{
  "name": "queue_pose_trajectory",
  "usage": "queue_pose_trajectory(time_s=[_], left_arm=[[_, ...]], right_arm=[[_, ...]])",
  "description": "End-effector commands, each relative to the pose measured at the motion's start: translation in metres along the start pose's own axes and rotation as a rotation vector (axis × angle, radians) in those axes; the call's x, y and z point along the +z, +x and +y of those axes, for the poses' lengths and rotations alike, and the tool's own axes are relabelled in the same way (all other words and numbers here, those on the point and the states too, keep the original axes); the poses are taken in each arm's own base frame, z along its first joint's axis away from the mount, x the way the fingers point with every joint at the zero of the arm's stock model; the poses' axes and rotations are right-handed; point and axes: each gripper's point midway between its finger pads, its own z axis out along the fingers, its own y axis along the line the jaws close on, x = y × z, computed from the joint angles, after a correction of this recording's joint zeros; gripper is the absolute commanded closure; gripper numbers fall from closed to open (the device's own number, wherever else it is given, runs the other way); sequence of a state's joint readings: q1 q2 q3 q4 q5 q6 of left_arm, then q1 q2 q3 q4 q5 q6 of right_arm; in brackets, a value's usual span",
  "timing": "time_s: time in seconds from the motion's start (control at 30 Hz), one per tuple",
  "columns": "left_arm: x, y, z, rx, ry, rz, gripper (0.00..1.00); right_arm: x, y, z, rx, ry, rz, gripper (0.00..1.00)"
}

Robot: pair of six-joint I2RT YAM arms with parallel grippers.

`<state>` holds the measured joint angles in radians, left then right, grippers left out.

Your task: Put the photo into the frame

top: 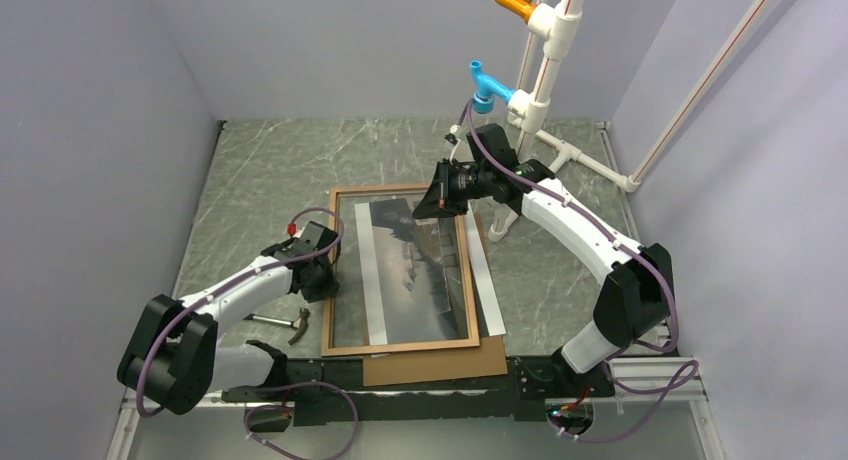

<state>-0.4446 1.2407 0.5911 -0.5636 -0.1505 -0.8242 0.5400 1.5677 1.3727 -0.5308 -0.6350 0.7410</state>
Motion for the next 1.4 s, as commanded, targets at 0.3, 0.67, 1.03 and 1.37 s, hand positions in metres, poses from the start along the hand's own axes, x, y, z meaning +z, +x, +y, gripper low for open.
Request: queue_pose_trajectory(time_s=[0.3, 0.67, 1.03, 1.37], left_arm=[[0.001, -0.001, 0.019, -0.104, 0.023, -0.042, 0.91], [-0.012, -0.010, 0.015, -0.080, 0.048, -0.060, 0.42], [-0.064, -0.037, 0.007, -0.112, 0.182, -0.175, 0.13], [-0.082, -0.044, 0.036, -0.208, 0.125, -0.269, 0.12]], right_arm=[[-0.004, -0.015, 0.023, -0.023, -0.084, -0.035, 1.00], [-0.002, -0.014, 0.023, -0.024, -0.088, -0.027, 1.00], [0.001, -0.019, 0.028, -0.036, -0.098, 0.003, 1.00], [0.005, -0.024, 0.038, -0.016, -0.142, 0.011, 1.00]])
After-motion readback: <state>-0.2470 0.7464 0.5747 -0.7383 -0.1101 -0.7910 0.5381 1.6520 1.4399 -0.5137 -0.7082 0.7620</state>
